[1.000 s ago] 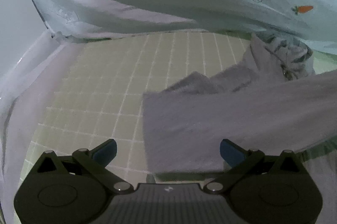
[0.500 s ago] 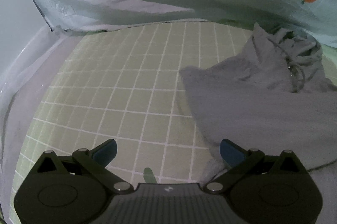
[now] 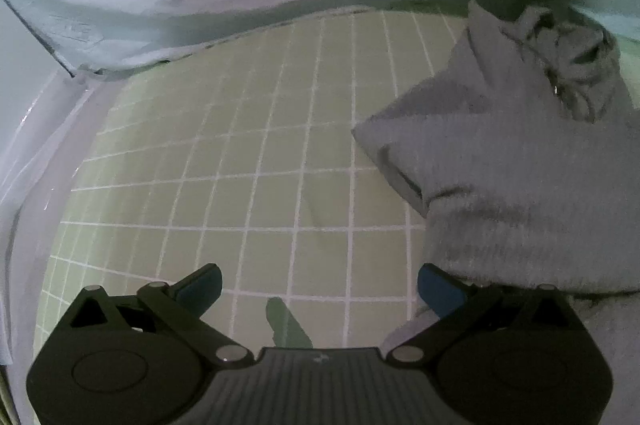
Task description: Fold clothes
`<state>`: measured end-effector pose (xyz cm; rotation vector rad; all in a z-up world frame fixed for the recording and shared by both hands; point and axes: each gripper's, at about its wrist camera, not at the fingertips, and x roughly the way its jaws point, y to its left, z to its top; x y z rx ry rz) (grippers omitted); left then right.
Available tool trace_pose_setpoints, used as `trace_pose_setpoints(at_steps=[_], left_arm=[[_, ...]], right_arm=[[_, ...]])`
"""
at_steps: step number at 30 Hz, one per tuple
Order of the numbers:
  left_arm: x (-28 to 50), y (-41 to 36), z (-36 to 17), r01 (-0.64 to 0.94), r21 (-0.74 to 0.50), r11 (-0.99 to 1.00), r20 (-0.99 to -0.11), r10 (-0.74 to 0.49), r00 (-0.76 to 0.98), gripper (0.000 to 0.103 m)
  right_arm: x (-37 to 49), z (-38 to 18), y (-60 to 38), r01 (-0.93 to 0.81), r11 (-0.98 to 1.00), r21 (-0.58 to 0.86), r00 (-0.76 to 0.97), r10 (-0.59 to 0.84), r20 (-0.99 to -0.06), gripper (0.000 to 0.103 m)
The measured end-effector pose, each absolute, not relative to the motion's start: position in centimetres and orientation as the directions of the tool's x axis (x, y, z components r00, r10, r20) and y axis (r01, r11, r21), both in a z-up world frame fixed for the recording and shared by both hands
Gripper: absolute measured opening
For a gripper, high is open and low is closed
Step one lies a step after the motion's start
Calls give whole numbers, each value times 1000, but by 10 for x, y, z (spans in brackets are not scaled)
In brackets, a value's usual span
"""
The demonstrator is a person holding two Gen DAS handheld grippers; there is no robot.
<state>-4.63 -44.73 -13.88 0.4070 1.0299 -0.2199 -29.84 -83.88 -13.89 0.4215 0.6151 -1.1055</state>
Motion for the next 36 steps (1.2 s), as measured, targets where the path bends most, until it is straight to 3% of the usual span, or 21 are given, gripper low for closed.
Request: trace_pose_setpoints(at_steps=[4,8,10,11,12,13,21,26,29,30,31,35,36], left_arm=[[-49,-449,-144,422,221,879,-870,-18,493,101],[-51,-449,-146,464,174,869,-877,-78,475,79],[-51,-448,-147,473,136,871,-879,-114,464,63],[-52,-449,-147,478,112,871,-879,-137,456,45],[-53,-450,-148,482,98,871,-882,-148,447,14],[-53,-451,-150,484,89,870,-887,-152,437,1],[-52,-428,-133,390,140,910,-843,-97,529,0],[-45,-418,-134,378,52,924,-866,-147,478,5],[-51,-427,-134,426,7,904,-867,-207,452,38],[-54,-432,-135,448,0,894,-867,-223,446,44],[-55,-436,-136,465,1,885,-868,-230,441,45],[-61,-448,-140,515,16,857,-872,-240,426,48],[-60,-449,-141,514,20,857,-874,-234,425,50]], right_arm=[[-300,-158,-842,929,369,14,278,-674,-685,2],[-299,-165,-840,929,370,9,272,-667,-693,2],[-299,-165,-841,930,368,10,271,-666,-695,2],[-299,-165,-841,930,368,10,271,-666,-695,2],[-299,-164,-840,930,368,9,271,-667,-694,2],[-299,-162,-840,929,369,9,272,-668,-693,2],[-304,-141,-834,926,376,15,291,-691,-662,2],[-307,-143,-836,931,364,41,293,-674,-678,3],[-306,-150,-836,934,354,41,281,-661,-695,3],[-306,-151,-836,935,352,36,275,-658,-701,4],[-307,-153,-837,935,352,36,272,-652,-708,8],[-317,-158,-842,948,302,104,280,-629,-725,47],[-320,-160,-842,948,285,144,295,-615,-731,51]])
